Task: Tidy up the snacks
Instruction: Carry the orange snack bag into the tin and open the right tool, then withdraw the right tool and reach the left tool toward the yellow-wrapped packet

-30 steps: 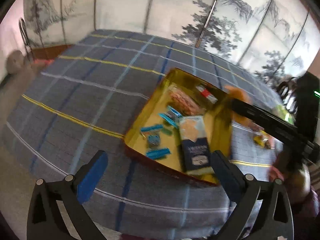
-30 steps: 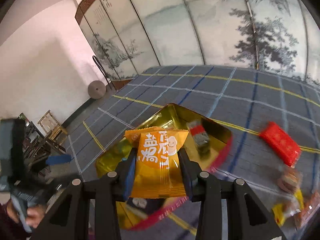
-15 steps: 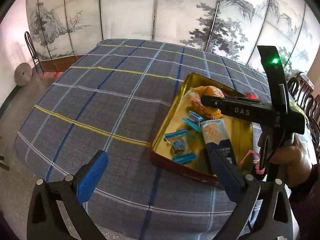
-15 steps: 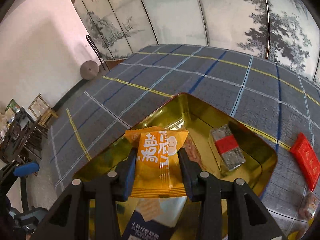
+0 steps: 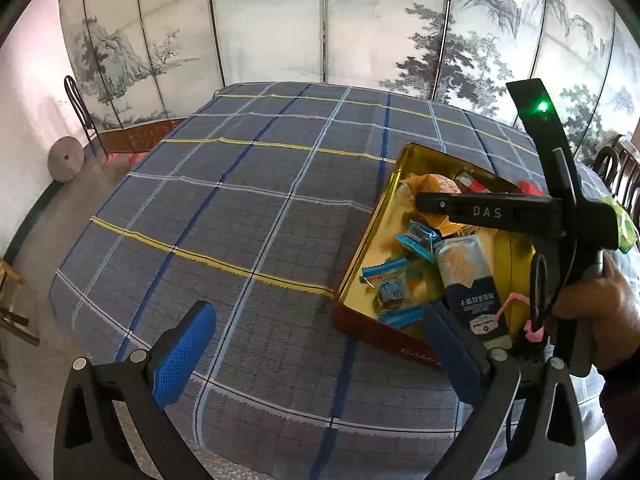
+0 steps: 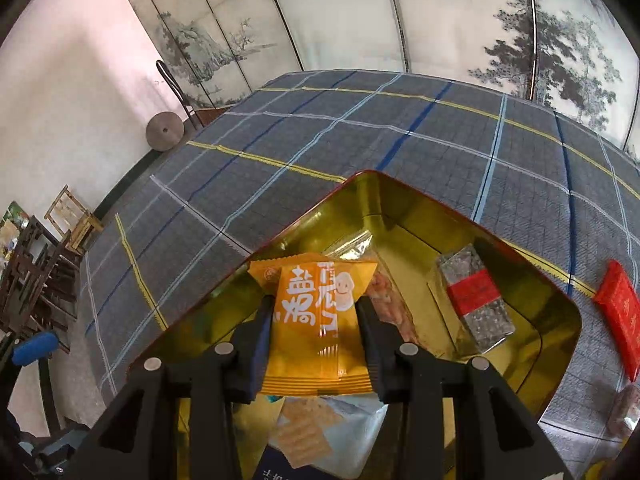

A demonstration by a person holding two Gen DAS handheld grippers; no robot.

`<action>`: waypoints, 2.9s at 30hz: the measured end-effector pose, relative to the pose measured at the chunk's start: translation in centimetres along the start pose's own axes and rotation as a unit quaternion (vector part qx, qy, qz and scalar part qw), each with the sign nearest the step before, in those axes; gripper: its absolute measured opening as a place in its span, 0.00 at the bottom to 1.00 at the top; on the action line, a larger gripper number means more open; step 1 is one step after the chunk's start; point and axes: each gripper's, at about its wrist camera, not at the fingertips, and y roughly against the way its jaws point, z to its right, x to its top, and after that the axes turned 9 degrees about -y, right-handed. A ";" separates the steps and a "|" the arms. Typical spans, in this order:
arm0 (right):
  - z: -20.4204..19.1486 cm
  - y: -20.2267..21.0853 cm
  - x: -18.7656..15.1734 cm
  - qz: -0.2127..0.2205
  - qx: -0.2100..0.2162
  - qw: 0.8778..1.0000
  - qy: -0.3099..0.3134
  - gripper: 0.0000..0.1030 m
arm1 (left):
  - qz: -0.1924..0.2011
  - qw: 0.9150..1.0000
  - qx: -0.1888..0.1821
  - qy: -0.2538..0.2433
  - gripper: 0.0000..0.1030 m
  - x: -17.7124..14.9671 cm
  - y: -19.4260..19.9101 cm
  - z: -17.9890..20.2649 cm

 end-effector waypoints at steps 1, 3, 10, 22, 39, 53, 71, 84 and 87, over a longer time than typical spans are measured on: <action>0.1 -0.1 0.0 -0.003 -0.001 1.000 -0.003 0.40 | 0.000 1.000 0.001 0.000 0.99 0.0 0.0 0.0; 0.2 -0.1 0.1 -0.005 -0.001 1.000 -0.008 0.41 | -0.001 1.000 0.004 -0.002 0.99 -0.1 -0.1 0.0; 0.6 -0.1 0.1 -0.005 0.004 1.000 -0.024 0.42 | -0.003 1.000 0.009 -0.007 0.99 -0.1 -0.3 0.0; 0.7 0.7 -0.1 0.006 0.052 0.998 -0.032 0.46 | -0.009 1.000 0.009 -0.007 0.99 -0.4 -0.9 0.2; 5.0 12.4 -5.7 0.152 0.051 0.985 -0.065 0.47 | -0.013 0.999 0.016 -0.033 0.99 -0.1 -0.6 2.3; 19.2 20.6 -13.4 0.200 -0.172 0.953 -0.149 0.47 | 0.001 0.996 0.025 -0.087 0.99 1.3 1.2 6.4; 32.0 23.2 -17.7 0.209 -0.212 0.910 -0.288 0.52 | 0.014 0.977 -0.063 -0.202 0.99 4.0 3.1 18.1; 31.5 23.2 -17.7 0.219 -0.177 0.915 -0.287 0.55 | -0.016 0.916 -0.244 -0.318 0.71 6.8 -1.7 31.0; 31.6 23.4 -18.0 0.228 -0.165 0.915 -0.290 0.56 | -0.051 0.905 -0.266 -0.328 0.57 7.3 -4.5 33.0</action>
